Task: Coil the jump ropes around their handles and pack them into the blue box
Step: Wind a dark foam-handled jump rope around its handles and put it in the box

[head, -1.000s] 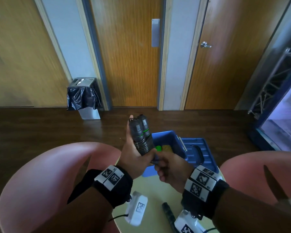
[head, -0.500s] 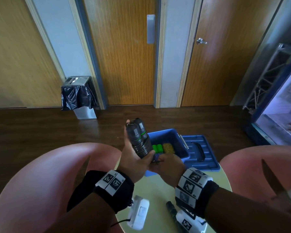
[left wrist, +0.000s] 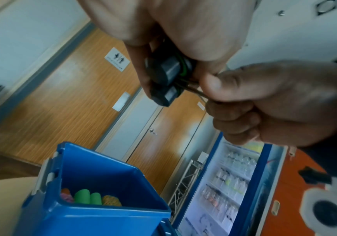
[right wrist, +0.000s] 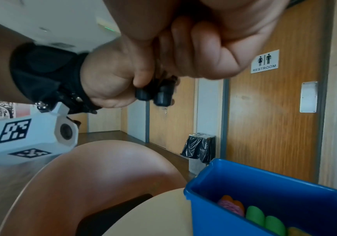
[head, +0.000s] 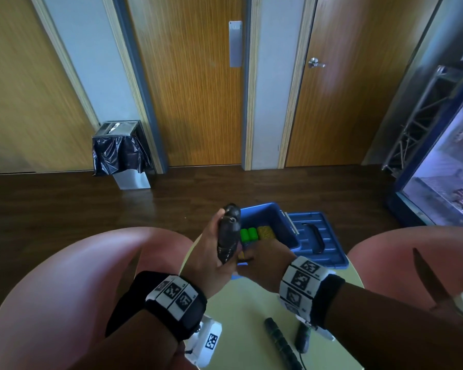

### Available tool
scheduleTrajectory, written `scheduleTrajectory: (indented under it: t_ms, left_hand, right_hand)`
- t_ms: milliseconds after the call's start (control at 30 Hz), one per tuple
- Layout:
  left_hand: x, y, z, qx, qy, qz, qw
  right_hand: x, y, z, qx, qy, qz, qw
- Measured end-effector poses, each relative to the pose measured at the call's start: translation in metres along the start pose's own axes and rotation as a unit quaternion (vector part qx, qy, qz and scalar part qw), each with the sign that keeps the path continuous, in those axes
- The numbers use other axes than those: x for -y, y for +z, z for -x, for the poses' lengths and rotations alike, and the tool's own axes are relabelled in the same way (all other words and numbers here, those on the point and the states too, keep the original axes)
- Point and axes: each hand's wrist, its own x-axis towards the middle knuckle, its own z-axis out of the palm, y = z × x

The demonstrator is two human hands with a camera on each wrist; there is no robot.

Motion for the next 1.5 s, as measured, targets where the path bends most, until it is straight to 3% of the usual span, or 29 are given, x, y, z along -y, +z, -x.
scheduleTrajectory:
  t_ms: [67,133,267,367,433,500,567,633,800,967,1133,1267,1367,1500]
  left_hand:
    - [0.002,-0.002,-0.002,0.017,-0.015,0.046,0.999]
    - [0.006,-0.003,-0.006,0.015,-0.071,0.104,0.992]
    - [0.004,-0.001,-0.01,0.033,-0.194,0.272,0.942]
    - [-0.007,0.004,-0.009,0.022,-0.238,0.351,0.905]
    - [-0.012,0.006,-0.01,0.036,-0.238,0.331,0.913]
    - [-0.019,0.002,-0.011,0.12,-0.214,0.322,0.914]
    - [-0.035,-0.005,-0.015,0.217,-0.184,0.356,0.89]
    - [-0.048,-0.011,-0.021,0.268,-0.164,0.371,0.874]
    - [-0.066,-0.016,-0.035,0.325,-0.165,0.342,0.866]
    - [-0.076,-0.012,-0.034,0.368,-0.161,0.363,0.841]
    - [-0.078,-0.012,-0.026,0.388,-0.238,0.375,0.808]
    - [-0.083,-0.01,-0.011,0.427,-0.285,0.374,0.772]
    - [-0.09,-0.006,-0.01,0.408,-0.338,0.381,0.757]
    - [-0.091,-0.004,-0.019,0.336,-0.372,0.394,0.77]
  right_hand:
    - [-0.003,-0.003,0.002,0.017,0.003,-0.022,1.0]
    - [-0.006,-0.008,0.004,0.009,0.01,-0.086,0.996]
    - [-0.01,-0.019,0.009,0.01,0.01,-0.198,0.98]
    - [-0.009,-0.026,0.009,0.033,0.038,-0.274,0.96]
    - [-0.007,-0.034,0.008,0.054,0.051,-0.302,0.95]
    - [-0.004,-0.043,0.012,0.076,0.045,-0.269,0.959]
    - [-0.003,-0.054,0.02,0.087,0.034,-0.219,0.971]
    - [-0.004,-0.063,0.027,0.078,0.03,-0.199,0.976]
    - [-0.009,-0.076,0.042,0.058,0.032,-0.212,0.975]
    - [-0.008,-0.085,0.059,0.051,0.029,-0.202,0.978]
    - [-0.012,-0.088,0.074,0.054,-0.038,-0.18,0.981]
    - [-0.009,-0.084,0.092,0.01,-0.165,-0.107,0.98]
    - [-0.008,-0.077,0.096,-0.079,-0.159,-0.08,0.981]
    - [-0.013,-0.066,0.093,-0.158,-0.112,-0.143,0.971]
